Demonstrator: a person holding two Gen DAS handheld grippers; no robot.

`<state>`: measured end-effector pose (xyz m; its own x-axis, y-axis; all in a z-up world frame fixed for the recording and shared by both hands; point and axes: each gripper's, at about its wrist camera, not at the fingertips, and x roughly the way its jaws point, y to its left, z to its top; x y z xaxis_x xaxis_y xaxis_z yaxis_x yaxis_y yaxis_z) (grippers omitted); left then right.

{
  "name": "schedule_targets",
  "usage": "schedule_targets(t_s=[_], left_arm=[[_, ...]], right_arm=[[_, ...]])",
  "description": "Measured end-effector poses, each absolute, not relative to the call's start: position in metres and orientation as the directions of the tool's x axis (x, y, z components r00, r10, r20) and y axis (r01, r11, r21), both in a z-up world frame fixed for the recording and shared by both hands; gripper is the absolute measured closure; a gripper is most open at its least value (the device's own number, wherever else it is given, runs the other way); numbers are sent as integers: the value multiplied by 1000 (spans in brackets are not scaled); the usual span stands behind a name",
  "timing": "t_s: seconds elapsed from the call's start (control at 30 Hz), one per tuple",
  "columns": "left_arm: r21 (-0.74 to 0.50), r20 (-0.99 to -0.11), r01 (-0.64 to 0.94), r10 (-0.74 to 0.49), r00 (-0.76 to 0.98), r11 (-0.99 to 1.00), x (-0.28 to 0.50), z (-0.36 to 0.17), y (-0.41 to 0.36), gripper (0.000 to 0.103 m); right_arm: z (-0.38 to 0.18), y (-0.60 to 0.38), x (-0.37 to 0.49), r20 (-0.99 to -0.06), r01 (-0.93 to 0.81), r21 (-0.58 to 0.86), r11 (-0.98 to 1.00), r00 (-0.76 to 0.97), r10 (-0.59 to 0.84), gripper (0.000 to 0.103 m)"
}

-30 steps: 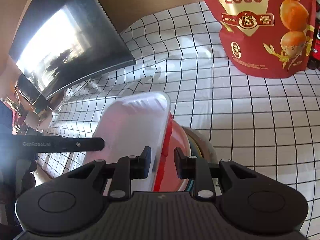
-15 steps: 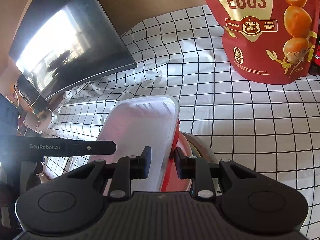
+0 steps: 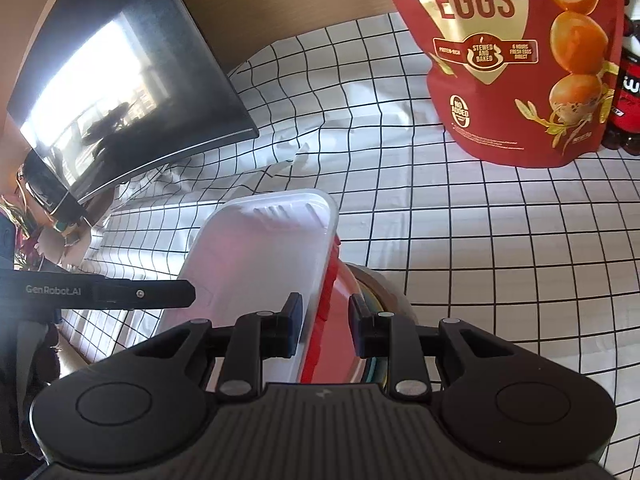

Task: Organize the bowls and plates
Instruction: 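Open both grippers and release the tray on top of the stack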

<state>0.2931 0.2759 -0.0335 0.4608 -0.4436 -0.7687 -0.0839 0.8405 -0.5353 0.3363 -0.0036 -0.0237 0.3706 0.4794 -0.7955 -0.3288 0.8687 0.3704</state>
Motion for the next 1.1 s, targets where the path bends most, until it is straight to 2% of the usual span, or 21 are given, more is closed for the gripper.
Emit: schedule_targets(t_s=[0.4, 0.67, 0.93, 1.0, 1.1], left_arm=[[-561, -758, -80, -472, 449, 824, 300, -35, 266, 80], [-543, -766, -90, -449, 460, 835, 295, -31, 272, 80], [-535, -717, -98, -390, 578, 839, 263, -8, 285, 80], [-521, -692, -77, -368, 621, 850, 251, 1, 286, 80], [-465, -655, -37, -315, 686, 885, 226, 15, 280, 80]], right_arm=[[-19, -3, 335, -790, -340, 366, 866, 379, 482, 78], [-15, -11, 330, -782, -317, 353, 880, 416, 464, 78], [7, -21, 301, -761, -260, 328, 908, 496, 417, 78], [17, -22, 284, -753, -252, 303, 919, 528, 393, 76], [30, -20, 255, -736, -243, 257, 935, 578, 352, 68]])
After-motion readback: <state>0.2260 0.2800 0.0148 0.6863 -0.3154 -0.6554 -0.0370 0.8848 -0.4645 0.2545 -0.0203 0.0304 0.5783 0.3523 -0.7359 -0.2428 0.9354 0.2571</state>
